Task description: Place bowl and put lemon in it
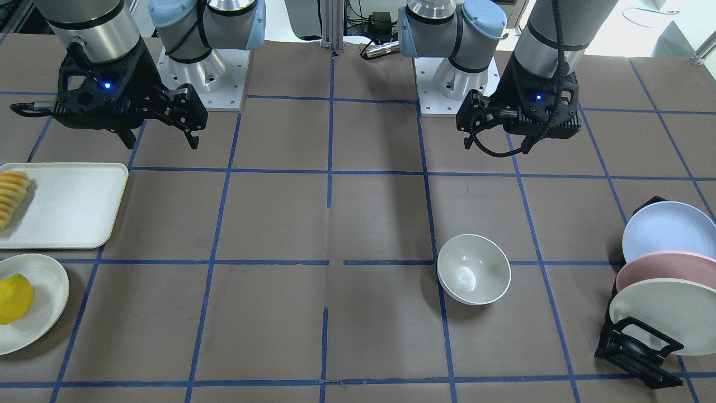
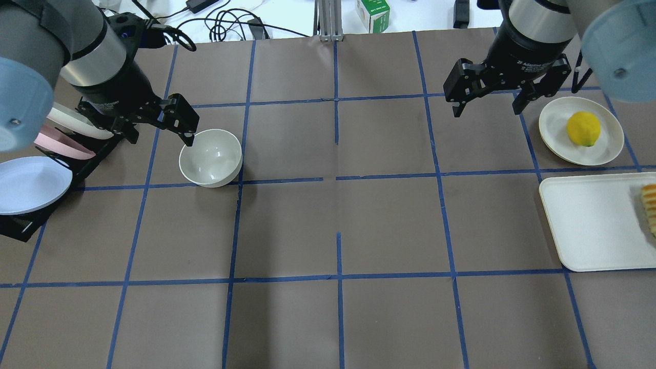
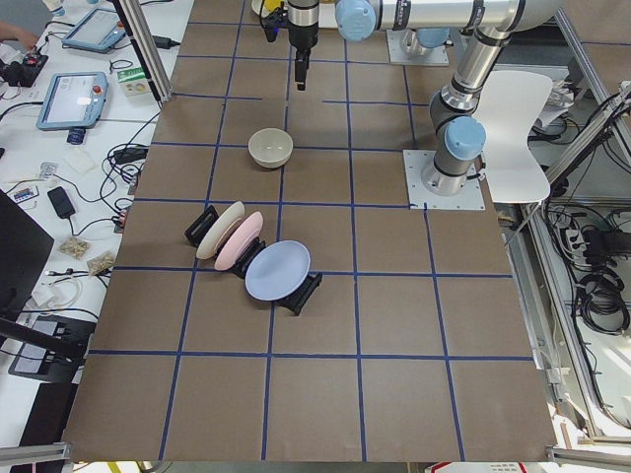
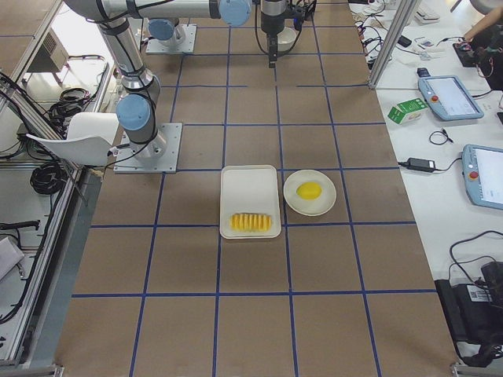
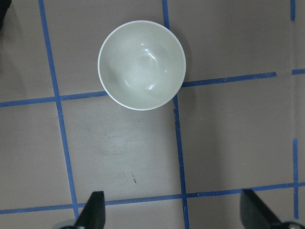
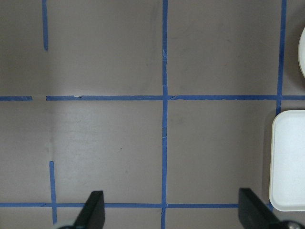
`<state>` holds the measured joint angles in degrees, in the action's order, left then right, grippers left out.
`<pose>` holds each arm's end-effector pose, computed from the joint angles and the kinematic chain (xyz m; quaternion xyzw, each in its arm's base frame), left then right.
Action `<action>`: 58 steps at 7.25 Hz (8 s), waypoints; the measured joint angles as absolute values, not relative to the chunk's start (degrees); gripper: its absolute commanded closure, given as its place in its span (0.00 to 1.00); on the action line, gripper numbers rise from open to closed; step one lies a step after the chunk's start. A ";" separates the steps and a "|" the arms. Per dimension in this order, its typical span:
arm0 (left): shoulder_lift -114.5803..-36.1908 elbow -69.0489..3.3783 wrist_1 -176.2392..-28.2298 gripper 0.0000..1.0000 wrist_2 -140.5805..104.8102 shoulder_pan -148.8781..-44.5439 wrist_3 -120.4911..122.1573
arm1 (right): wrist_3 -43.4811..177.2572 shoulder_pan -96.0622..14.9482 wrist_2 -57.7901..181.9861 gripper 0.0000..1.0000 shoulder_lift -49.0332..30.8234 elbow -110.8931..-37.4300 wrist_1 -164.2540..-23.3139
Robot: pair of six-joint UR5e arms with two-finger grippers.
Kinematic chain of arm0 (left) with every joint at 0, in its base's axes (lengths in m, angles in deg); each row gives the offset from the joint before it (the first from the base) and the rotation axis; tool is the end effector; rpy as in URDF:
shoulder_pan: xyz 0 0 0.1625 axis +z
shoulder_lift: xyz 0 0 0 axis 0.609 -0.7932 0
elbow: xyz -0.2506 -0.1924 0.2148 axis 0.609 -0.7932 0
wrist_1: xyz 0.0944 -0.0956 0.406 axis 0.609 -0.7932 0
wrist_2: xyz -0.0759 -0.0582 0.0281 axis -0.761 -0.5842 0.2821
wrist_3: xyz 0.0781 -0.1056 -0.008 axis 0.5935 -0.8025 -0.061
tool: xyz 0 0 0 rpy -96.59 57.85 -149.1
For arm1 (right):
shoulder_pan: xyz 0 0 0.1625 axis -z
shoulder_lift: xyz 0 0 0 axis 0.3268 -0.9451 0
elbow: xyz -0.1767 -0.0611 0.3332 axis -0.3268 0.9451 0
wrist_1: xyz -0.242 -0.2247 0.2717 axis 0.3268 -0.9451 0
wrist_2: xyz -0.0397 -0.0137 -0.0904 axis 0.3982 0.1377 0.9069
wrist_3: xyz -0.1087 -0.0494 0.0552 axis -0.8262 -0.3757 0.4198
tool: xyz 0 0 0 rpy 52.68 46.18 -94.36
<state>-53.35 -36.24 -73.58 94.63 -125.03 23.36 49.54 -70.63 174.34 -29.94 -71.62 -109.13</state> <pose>-0.1096 -0.4958 0.3997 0.0463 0.9989 -0.0030 0.0089 0.1325 -0.5078 0.4193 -0.0050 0.9998 -0.0208 0.0066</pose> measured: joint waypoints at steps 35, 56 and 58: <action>-86.28 -34.88 -47.73 1.00 86.22 -114.27 39.15 | 14.50 -39.22 174.61 0.67 3.85 -70.40 -139.06; -79.28 -43.76 -34.67 0.00 83.56 -137.16 7.25 | 55.48 -71.88 171.11 0.65 -28.11 -71.14 -108.21; -74.98 -38.49 -44.96 0.00 89.84 -135.77 10.77 | 56.57 -72.41 170.38 0.65 -27.46 -71.07 -109.19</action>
<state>-74.98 -38.49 -44.96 89.84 -135.77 10.77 56.57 -72.41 170.38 -27.46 -71.07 -109.19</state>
